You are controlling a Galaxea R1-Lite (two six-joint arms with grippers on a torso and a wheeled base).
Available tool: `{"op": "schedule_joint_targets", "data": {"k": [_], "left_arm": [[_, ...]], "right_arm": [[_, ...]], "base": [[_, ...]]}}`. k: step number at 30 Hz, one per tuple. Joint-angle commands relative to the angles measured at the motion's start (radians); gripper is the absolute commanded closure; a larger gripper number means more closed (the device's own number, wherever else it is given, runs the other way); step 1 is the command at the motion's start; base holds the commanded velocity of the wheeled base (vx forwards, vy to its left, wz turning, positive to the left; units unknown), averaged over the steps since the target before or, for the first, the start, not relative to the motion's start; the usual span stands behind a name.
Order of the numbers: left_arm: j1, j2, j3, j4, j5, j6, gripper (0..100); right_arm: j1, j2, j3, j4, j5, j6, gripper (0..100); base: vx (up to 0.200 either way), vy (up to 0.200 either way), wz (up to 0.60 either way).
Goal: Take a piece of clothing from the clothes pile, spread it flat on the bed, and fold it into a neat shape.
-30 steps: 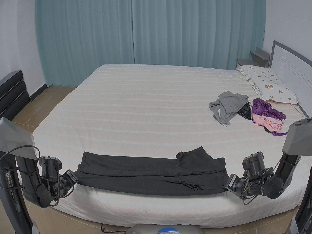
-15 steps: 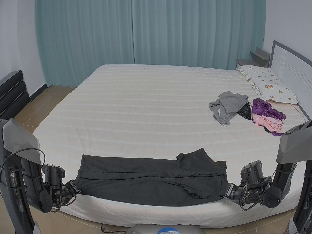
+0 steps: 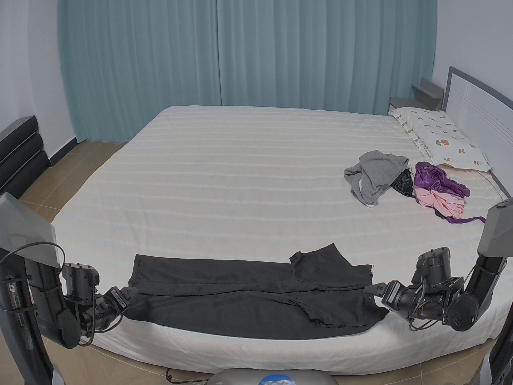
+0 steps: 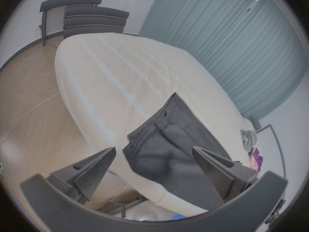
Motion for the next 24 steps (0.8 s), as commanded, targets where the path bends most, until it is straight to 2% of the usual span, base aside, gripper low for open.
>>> {"op": "schedule_joint_targets", "data": {"k": [1,8,11,13,14,17,18,21,22,24], "left_arm": [[0.049,-0.102,-0.007,-0.006,-0.037,-0.002,0],[0.049,-0.064,-0.153,0.015,-0.053,0.005,0],[0.034,-0.039,-0.237,0.068,-0.06,0.012,0],[0.034,-0.026,-0.326,0.158,-0.083,0.047,0],[0.04,-0.021,-0.382,0.224,-0.12,0.086,0],[0.057,-0.004,-0.458,0.307,-0.202,0.127,0],[0.064,0.008,-0.489,0.334,-0.244,0.15,0],[0.083,0.031,-0.521,0.359,-0.306,0.207,0],[0.1,0.048,-0.532,0.376,-0.35,0.262,0],[0.103,0.056,-0.537,0.387,-0.367,0.285,0]], "right_arm": [[-0.044,-0.096,-0.024,0.003,0.01,-0.002,0],[-0.05,-0.061,-0.056,-0.005,0.027,0.006,0],[-0.05,-0.055,-0.056,-0.005,0.041,0.006,0],[-0.048,-0.052,-0.056,-0.005,0.048,0.007,0],[-0.048,-0.046,-0.056,-0.005,0.05,0.007,0],[-0.048,-0.033,-0.058,-0.005,0.054,0.009,0],[-0.048,-0.032,-0.055,-0.005,0.074,0.009,0],[-0.048,-0.033,-0.053,-0.005,0.114,0.013,0],[-0.05,-0.033,-0.053,-0.005,0.125,0.013,0],[-0.05,-0.033,-0.053,-0.005,0.127,0.013,0]], "base": [[0.0,0.0,0.0],[0.0,0.0,0.0],[0.0,0.0,0.0],[0.0,0.0,0.0],[0.0,0.0,0.0],[0.0,0.0,0.0],[0.0,0.0,0.0],[0.0,0.0,0.0],[0.0,0.0,0.0],[0.0,0.0,0.0]]}}
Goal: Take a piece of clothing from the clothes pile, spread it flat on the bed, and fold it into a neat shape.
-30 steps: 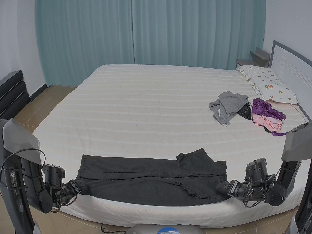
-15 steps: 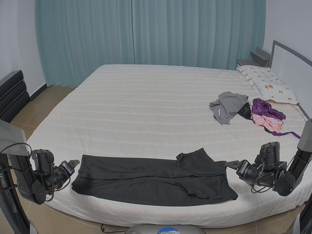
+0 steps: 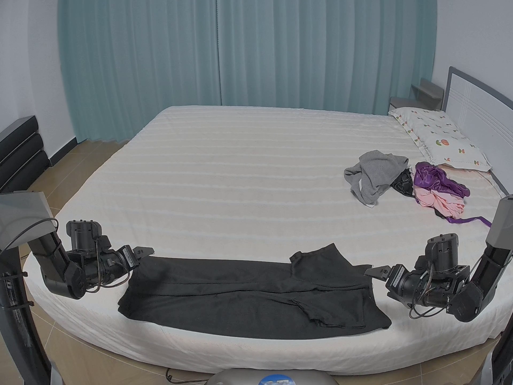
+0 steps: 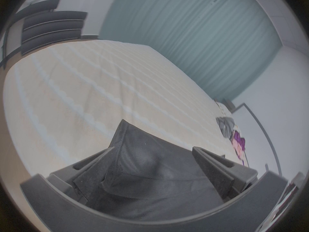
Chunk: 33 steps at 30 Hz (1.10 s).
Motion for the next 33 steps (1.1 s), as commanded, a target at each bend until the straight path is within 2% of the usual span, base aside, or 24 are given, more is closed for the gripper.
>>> {"op": "schedule_joint_targets", "data": {"k": [1,7,23,24,33], "left_arm": [[0.037,0.082,-0.079,0.068,-0.066,0.093,0],[0.043,0.09,-0.103,0.134,-0.081,0.112,0],[0.037,0.094,-0.09,0.14,-0.081,0.113,0],[0.039,0.093,-0.09,0.14,-0.081,0.112,100],[0.045,0.036,-0.068,0.136,-0.08,0.103,100]], "right_arm": [[0.0,0.014,0.003,0.0,0.024,0.001,0],[0.0,0.022,0.003,0.0,0.026,0.002,0],[0.007,0.039,0.001,0.0,0.026,0.002,0],[0.007,0.039,0.001,0.0,0.026,0.002,0],[0.002,0.049,-0.003,0.0,0.026,0.002,0]], "base": [[0.0,0.0,0.0],[0.0,0.0,0.0],[0.0,0.0,0.0],[0.0,0.0,0.0],[0.0,0.0,0.0]]}}
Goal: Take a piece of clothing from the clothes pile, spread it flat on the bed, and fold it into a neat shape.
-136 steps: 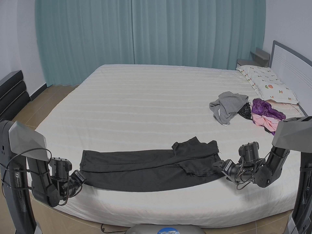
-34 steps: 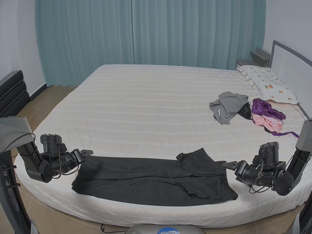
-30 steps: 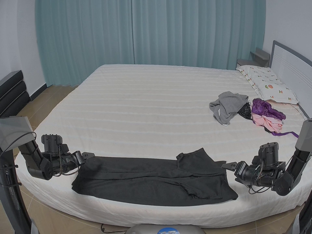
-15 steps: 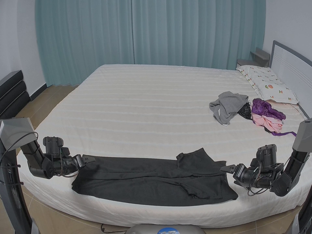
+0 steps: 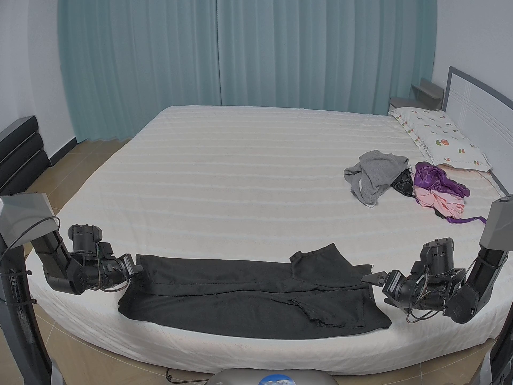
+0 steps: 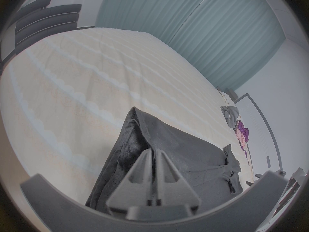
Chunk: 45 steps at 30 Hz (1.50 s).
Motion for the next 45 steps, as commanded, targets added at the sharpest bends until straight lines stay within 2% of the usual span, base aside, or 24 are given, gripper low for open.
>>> {"op": "schedule_joint_targets", "data": {"k": [1,8,13,18,23,30,35,42,43,45], "left_arm": [[0.002,-0.038,0.01,-0.001,0.002,-0.002,100],[0.002,-0.067,0.022,-0.002,0.004,-0.005,100],[0.003,-0.105,0.028,-0.013,-0.001,-0.08,100],[0.005,-0.122,0.019,-0.018,-0.005,-0.146,100],[0.008,-0.114,0.013,-0.032,-0.004,-0.179,100],[0.009,-0.107,0.01,-0.056,-0.004,-0.212,100],[0.009,-0.108,0.01,-0.056,-0.004,-0.214,100],[0.012,-0.108,0.008,-0.056,-0.004,-0.214,100],[0.012,-0.107,0.008,-0.056,-0.002,-0.212,100],[0.012,-0.107,0.008,-0.056,-0.002,-0.214,100]], "right_arm": [[0.0,0.005,-0.002,0.0,0.001,0.0,0],[0.0,0.002,-0.01,0.0,0.001,0.0,0],[-0.002,0.014,-0.068,0.009,-0.001,0.0,0],[0.003,0.108,-0.171,0.023,-0.035,0.0,0],[0.008,0.151,-0.255,0.097,-0.053,0.0,0],[0.025,0.18,-0.396,0.291,-0.064,0.017,0],[0.028,0.22,-0.43,0.318,-0.096,0.015,0],[0.029,0.215,-0.445,0.359,-0.099,0.017,0],[0.031,0.217,-0.445,0.359,-0.099,0.017,100],[0.032,0.22,-0.448,0.359,-0.099,0.017,100]], "base": [[0.0,0.0,0.0],[0.0,0.0,0.0],[0.0,0.0,0.0],[0.0,0.0,0.0],[0.0,0.0,0.0],[0.0,0.0,0.0],[0.0,0.0,0.0],[0.0,0.0,0.0],[0.0,0.0,0.0],[0.0,0.0,0.0]]}}
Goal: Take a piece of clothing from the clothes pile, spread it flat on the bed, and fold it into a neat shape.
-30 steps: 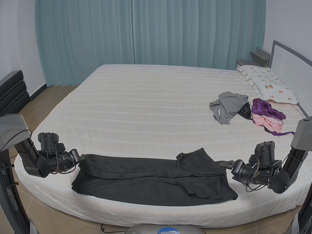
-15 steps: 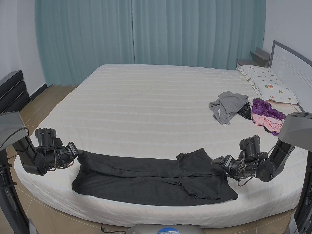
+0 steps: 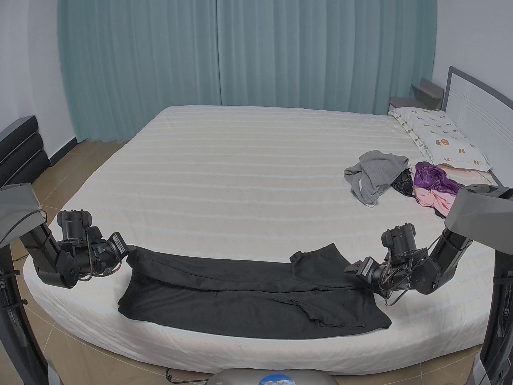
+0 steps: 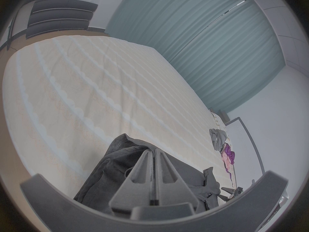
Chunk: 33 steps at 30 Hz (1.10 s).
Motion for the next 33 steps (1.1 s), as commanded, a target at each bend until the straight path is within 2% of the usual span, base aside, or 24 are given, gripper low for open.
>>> {"op": "schedule_joint_targets", "data": {"k": [1,5,7,18,22,28,33], "left_arm": [[0.001,0.002,0.002,0.0,0.001,0.001,100],[0.004,0.002,0.0,0.0,0.002,0.001,100],[0.009,0.002,-0.004,-0.001,0.002,0.001,100],[0.019,0.022,-0.029,-0.003,0.014,-0.002,100],[0.022,0.025,-0.049,-0.038,0.016,-0.051,100],[0.021,0.039,-0.075,-0.1,0.024,-0.127,100],[0.012,0.111,-0.159,-0.098,0.083,-0.148,100]], "right_arm": [[0.003,0.007,-0.006,0.0,-0.001,0.0,100],[0.003,0.007,-0.013,0.003,-0.025,-0.002,100],[-0.002,0.001,-0.021,0.015,-0.062,-0.002,100],[-0.022,-0.06,-0.038,0.002,-0.055,0.009,100],[-0.046,-0.063,-0.107,0.003,-0.055,0.061,100],[-0.049,-0.042,-0.161,0.003,-0.055,0.069,100],[-0.054,0.001,-0.256,0.002,-0.065,0.071,100]], "base": [[0.0,0.0,0.0],[0.0,0.0,0.0],[0.0,0.0,0.0],[0.0,0.0,0.0],[0.0,0.0,0.0],[0.0,0.0,0.0],[0.0,0.0,0.0]]}}
